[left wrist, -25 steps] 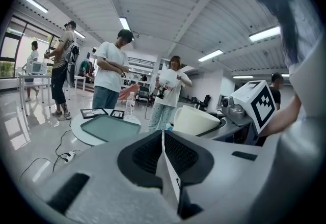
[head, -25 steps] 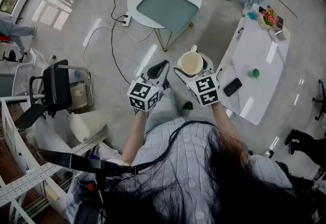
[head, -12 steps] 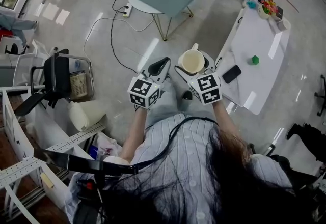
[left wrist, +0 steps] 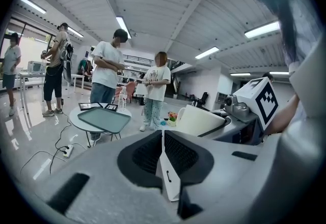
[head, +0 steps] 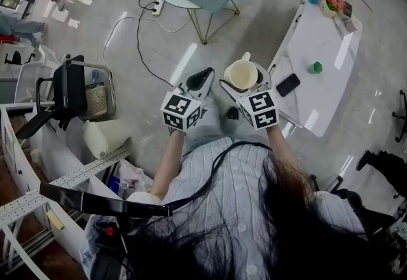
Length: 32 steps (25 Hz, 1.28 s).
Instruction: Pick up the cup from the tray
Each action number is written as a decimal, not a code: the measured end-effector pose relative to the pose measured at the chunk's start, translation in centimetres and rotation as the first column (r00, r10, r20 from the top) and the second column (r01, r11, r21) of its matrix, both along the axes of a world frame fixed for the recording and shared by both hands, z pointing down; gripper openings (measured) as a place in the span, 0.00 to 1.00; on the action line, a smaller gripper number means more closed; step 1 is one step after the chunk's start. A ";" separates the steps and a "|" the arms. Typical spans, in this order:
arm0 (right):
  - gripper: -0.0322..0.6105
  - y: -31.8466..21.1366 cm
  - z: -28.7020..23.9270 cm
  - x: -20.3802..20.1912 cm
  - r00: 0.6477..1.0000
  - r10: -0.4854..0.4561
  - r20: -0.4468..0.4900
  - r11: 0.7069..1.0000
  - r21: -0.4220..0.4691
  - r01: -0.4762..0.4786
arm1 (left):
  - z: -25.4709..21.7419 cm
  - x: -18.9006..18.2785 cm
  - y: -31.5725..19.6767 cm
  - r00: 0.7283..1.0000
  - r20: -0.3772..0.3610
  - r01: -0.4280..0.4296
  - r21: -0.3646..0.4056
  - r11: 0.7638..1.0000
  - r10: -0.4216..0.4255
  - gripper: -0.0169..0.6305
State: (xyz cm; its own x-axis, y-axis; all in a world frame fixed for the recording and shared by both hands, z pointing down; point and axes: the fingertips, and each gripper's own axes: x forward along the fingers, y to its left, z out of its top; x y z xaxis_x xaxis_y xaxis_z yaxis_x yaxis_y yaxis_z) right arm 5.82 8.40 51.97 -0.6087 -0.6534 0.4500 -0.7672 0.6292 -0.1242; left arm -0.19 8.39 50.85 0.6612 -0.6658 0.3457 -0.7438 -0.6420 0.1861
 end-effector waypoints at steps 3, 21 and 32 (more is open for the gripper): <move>0.72 0.1 -0.3 0.1 1.000 0.011 0.012 1.000 -0.002 -0.011 | -0.3 0.0 0.1 1.000 -0.003 0.000 0.006 1.000 0.000 0.05; 0.72 -0.7 -0.8 0.2 0.999 0.027 0.029 1.000 0.005 -0.027 | -0.7 0.2 -0.7 1.000 0.013 -0.027 0.022 0.999 0.027 0.05; 0.72 -1.1 -1.1 0.1 0.999 0.034 0.033 0.999 0.012 -0.035 | -0.8 0.1 -1.2 0.999 0.015 -0.031 0.025 0.999 0.031 0.05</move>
State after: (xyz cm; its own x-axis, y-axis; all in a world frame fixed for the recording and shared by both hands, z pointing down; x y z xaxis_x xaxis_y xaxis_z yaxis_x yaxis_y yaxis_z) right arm 5.93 7.27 50.90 -0.6002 -0.6800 0.4212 -0.7841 0.6041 -0.1420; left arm -0.11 7.24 50.10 0.6768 -0.6536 0.3388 -0.7259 -0.6690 0.1594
